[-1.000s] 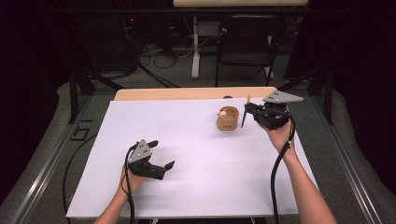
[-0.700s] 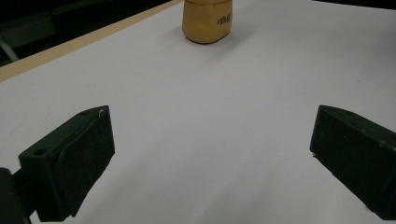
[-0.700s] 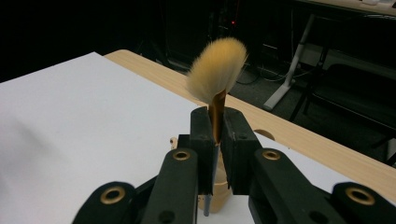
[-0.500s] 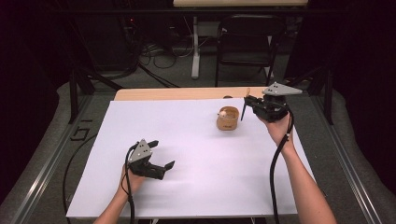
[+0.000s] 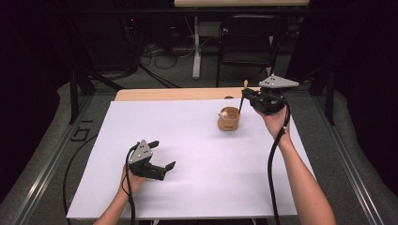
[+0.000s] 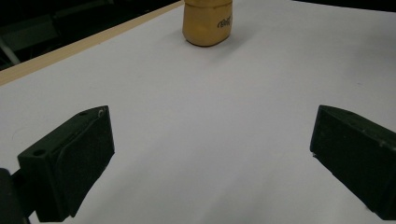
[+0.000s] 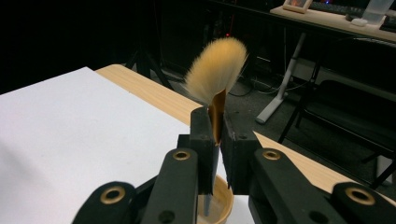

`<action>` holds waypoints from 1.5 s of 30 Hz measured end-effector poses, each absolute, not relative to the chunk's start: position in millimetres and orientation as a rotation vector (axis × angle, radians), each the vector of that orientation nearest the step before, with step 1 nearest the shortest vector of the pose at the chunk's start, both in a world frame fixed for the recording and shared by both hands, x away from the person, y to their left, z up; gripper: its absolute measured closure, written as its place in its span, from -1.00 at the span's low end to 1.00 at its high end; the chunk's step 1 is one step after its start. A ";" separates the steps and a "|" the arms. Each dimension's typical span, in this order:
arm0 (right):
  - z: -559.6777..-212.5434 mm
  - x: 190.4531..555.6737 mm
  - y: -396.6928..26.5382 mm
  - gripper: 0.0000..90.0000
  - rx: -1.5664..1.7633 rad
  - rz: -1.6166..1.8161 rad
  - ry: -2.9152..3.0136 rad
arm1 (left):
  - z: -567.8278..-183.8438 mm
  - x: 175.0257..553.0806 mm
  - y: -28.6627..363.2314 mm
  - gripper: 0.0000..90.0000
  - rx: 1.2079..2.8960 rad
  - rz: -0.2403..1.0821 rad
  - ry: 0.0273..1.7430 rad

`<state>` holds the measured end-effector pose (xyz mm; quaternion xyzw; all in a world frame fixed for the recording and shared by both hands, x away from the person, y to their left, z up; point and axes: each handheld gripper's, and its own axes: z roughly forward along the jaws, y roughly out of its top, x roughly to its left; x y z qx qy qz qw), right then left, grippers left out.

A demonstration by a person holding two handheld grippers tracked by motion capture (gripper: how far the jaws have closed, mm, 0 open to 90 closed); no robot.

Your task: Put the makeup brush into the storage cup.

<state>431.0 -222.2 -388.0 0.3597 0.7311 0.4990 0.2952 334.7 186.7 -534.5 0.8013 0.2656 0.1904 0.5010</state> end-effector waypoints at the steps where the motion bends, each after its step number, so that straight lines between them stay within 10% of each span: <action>1: -387.5 431.8 -221.3 0.86 0.952 1.322 1.946 | -534.6 334.7 186.5 -1.00 1.938 0.459 0.642; 45: -408.4 465.4 -204.4 0.86 0.990 1.286 1.999 | -533.6 334.0 186.9 -1.00 1.938 0.469 0.635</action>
